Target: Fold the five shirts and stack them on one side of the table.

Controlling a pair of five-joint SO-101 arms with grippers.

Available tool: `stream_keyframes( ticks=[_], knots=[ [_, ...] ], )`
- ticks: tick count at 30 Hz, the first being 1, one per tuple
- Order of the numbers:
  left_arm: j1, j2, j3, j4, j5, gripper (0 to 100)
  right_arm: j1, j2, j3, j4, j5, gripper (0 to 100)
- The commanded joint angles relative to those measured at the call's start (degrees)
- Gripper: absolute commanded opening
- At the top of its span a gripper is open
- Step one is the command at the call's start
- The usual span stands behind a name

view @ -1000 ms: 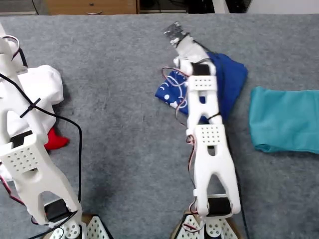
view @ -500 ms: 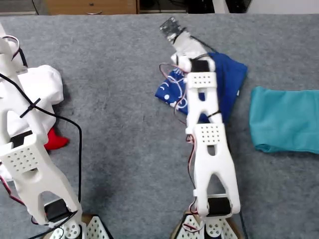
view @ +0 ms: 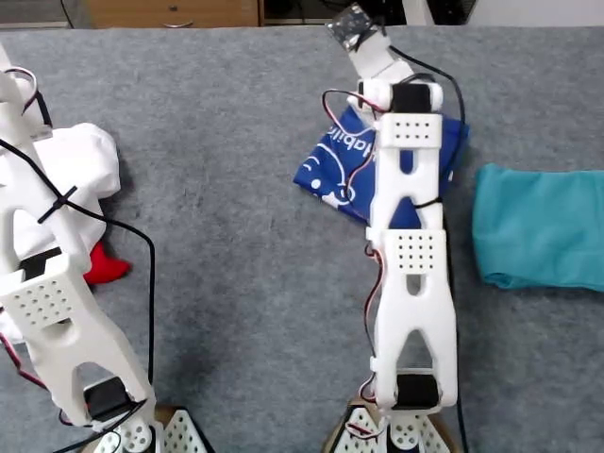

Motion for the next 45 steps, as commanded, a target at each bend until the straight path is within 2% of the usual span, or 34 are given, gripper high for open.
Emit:
stream_keyframes(
  ticks=[1, 10, 15, 17, 21, 24, 28, 35, 45],
  knots=[
    [0.09, -3.12, -0.26, 0.62, -0.18, 2, 0.66, -6.37, -2.77, 5.19, -5.01, 10.2],
    [0.09, -3.38, -0.26, 0.62, -0.18, 2, 1.63, -10.68, -2.77, 16.88, -17.05, 10.3],
    [0.09, -3.56, -0.26, 0.62, -0.18, 2, 4.79, -12.35, -2.77, 19.78, -29.98, 10.8],
    [0.09, -3.56, -0.26, 0.62, -0.18, 2, 6.11, -12.18, -2.68, 19.78, -35.43, 14.7],
    [0.0, -3.56, -0.26, 0.62, -0.18, 2, 7.52, -10.68, -2.59, 19.87, -42.64, 31.3],
    [0.0, -3.56, -0.26, 0.62, -0.18, 2, 7.52, -7.52, -2.68, 19.43, -43.43, 38.7],
    [0.0, -3.56, -0.26, 0.62, -0.18, 2, 7.52, -1.71, -2.68, 16.53, -43.6, 36.0],
    [-0.44, -3.47, -0.26, 0.62, -0.18, 2, 8.48, 4.79, -2.68, 15.03, -48.09, 34.2],
    [-0.53, -3.38, -0.26, 0.62, -0.18, 2, 10.15, 2.95, -2.77, 18.9, -50.46, 34.3]
  ],
)
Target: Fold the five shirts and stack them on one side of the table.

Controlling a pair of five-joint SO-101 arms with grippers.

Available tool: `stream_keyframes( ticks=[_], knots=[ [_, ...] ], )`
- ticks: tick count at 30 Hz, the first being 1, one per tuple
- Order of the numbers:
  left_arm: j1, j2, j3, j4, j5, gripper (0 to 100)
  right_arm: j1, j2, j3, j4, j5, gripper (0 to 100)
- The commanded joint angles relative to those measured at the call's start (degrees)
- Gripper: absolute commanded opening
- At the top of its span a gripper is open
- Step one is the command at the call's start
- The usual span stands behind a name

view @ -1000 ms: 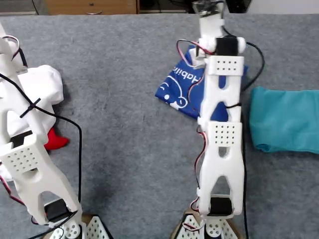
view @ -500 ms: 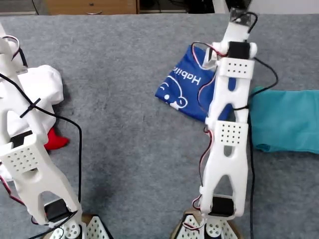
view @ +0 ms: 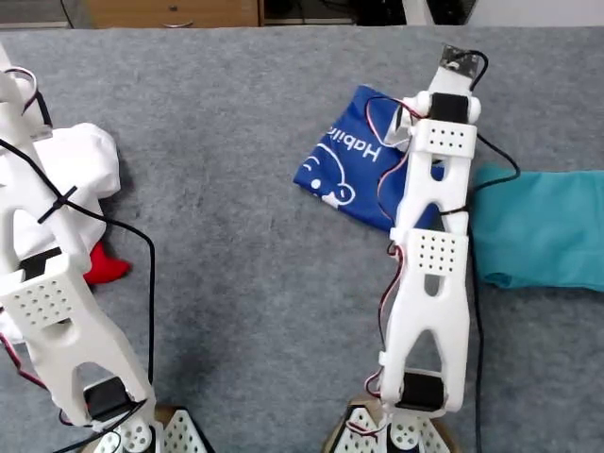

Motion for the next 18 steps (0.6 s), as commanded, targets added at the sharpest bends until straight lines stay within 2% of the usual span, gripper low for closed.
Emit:
stream_keyframes(
  ticks=[1, 8, 18],
  knots=[
    [-0.53, -3.38, -0.26, 0.62, -0.18, 2, 1.63, -3.21, -2.33, 2.11, -0.88, 34.3],
    [-0.44, -3.3, -0.26, 0.62, -0.18, 2, 2.59, -4.97, -2.15, 2.46, -0.53, 34.3],
    [-0.44, -3.3, -0.26, 0.62, -0.18, 2, -0.84, 4.7, -2.15, -3.78, -0.44, 34.1]
  ],
)
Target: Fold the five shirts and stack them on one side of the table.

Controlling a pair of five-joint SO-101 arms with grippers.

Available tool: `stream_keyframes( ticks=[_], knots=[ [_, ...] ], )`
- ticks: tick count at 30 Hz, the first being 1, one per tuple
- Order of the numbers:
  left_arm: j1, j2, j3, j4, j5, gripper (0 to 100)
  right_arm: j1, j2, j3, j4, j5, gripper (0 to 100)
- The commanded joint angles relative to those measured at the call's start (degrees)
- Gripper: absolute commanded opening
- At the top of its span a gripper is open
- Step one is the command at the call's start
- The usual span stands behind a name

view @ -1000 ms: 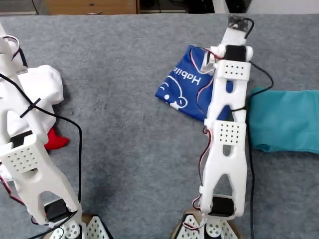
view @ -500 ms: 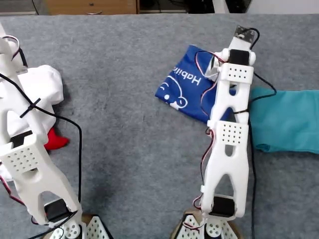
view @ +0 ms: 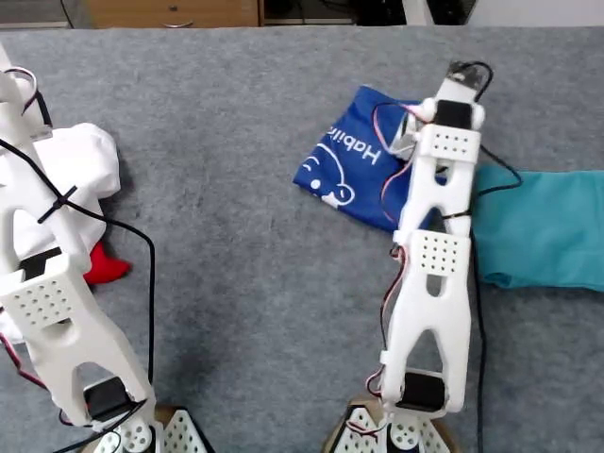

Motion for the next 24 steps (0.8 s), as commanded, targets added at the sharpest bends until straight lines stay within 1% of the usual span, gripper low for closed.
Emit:
stream_keyframes(
  ticks=[1, 7, 10, 12, 16, 18, 20, 24],
  knots=[
    [-0.53, -3.3, -0.26, 0.62, -0.18, 2, -1.71, 1.01, -2.07, -2.11, -0.44, 34.1],
    [-0.97, -3.3, -0.26, 0.62, -0.18, 2, -2.51, 1.63, -2.07, -2.2, -0.35, 33.9],
    [-1.05, -3.21, -0.26, 0.62, -0.18, 2, -2.95, 1.71, -2.07, -1.85, 2.37, 33.0],
    [-0.88, -3.21, -0.26, 0.62, -0.18, 2, -3.21, 1.71, -2.07, -1.85, 3.25, 27.4],
    [-0.7, -3.21, -0.26, 0.62, -0.18, 2, -3.38, 1.63, -2.07, -2.02, 5.8, 11.2],
    [-0.7, -3.21, -0.26, 0.62, -0.18, 2, -3.38, 1.63, -2.07, -1.93, 6.59, 5.8],
    [-0.7, -3.21, -0.26, 0.62, -0.18, 2, -3.38, 1.63, -2.15, -1.76, 6.95, 3.6],
    [-0.7, -3.21, -0.26, 0.62, -0.18, 2, -3.03, 1.54, -2.15, -1.58, 7.3, 2.8]
  ],
)
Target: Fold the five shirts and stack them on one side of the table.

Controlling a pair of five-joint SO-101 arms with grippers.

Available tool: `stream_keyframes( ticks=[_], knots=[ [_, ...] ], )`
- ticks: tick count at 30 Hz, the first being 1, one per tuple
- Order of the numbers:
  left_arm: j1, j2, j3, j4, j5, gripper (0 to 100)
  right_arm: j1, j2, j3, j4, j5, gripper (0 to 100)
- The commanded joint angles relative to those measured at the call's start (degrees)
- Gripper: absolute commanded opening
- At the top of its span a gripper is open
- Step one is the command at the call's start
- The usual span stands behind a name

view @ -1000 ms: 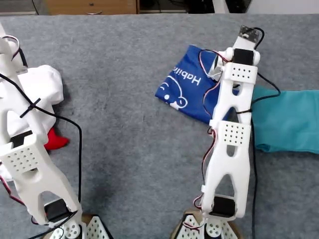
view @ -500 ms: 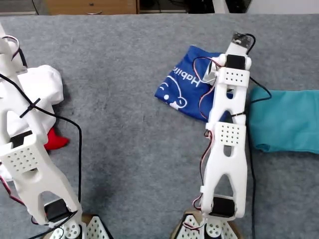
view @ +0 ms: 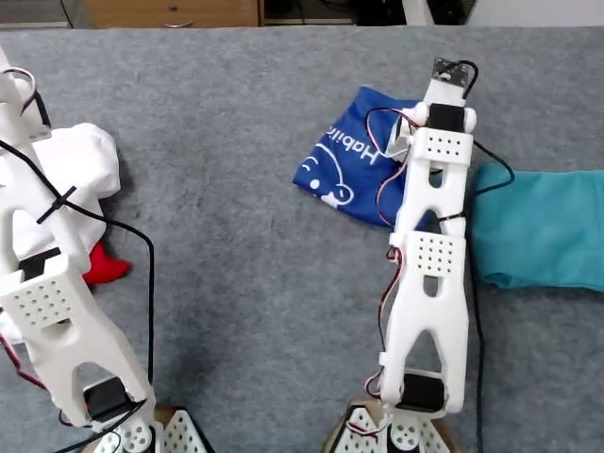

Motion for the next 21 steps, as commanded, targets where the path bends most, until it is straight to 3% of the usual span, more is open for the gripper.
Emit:
stream_keyframes(
  ticks=[1, 7, 21],
  knots=[
    [-0.53, -3.21, -0.26, 0.62, -0.18, 2, -2.07, -0.4, -1.27, 0.09, 0.79, 1.1],
    [-0.53, -3.21, -0.26, 0.62, -0.35, 2, -2.51, -7.25, -1.27, 6.86, 7.21, 0.2],
    [-0.97, -3.65, -0.53, 0.62, -0.44, 2, 1.8, -26.07, -1.19, 7.3, 22.59, 0.2]
  ],
)
